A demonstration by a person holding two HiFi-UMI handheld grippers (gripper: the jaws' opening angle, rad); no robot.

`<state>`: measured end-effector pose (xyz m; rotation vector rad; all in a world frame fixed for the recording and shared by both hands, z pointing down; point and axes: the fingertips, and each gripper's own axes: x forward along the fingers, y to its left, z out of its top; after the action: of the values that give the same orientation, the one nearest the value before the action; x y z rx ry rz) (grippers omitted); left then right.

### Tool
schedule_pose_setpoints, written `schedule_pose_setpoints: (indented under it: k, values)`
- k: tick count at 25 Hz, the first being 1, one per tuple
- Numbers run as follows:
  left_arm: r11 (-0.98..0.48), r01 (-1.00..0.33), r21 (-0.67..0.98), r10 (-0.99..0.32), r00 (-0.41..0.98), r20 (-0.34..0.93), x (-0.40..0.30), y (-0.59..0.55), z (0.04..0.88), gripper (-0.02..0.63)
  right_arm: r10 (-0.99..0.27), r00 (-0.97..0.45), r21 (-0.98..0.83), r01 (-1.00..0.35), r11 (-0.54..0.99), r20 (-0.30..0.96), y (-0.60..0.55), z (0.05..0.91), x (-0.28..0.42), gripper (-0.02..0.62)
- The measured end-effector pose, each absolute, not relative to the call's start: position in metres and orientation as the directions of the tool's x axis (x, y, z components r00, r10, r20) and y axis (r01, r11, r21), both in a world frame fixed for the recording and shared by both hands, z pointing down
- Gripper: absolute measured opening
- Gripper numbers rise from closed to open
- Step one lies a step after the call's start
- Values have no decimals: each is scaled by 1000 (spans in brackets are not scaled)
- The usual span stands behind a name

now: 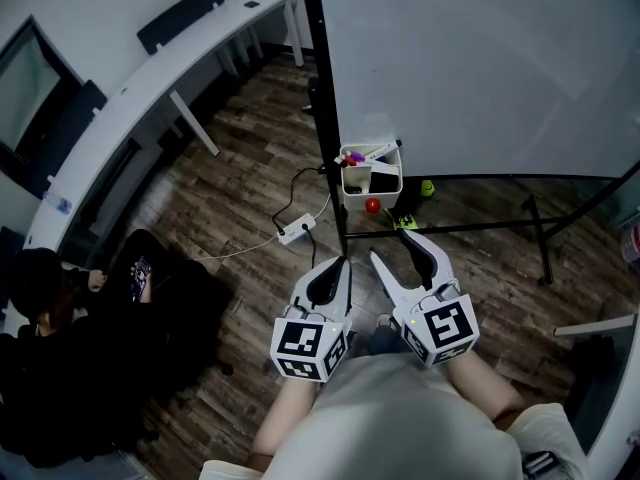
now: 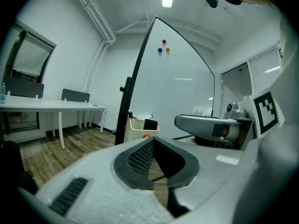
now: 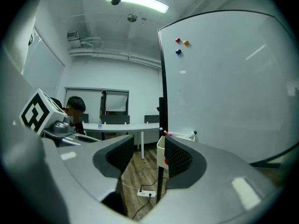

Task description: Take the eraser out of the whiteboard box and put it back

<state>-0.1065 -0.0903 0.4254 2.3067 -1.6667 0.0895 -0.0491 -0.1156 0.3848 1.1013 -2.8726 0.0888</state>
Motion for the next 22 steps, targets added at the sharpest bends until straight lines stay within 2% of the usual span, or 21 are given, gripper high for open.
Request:
schedule_pose_setpoints:
  k: [12, 22]
  values:
    - [-302, -931, 205, -912, 345, 222, -109, -56, 429, 0, -680, -728, -51, -685, 727, 88, -79, 389, -47, 175]
    - [-311, -928, 205, -906, 355, 229, -101, -25, 432, 0, -695, -711, -60, -703, 709, 105, -45, 395, -33, 68]
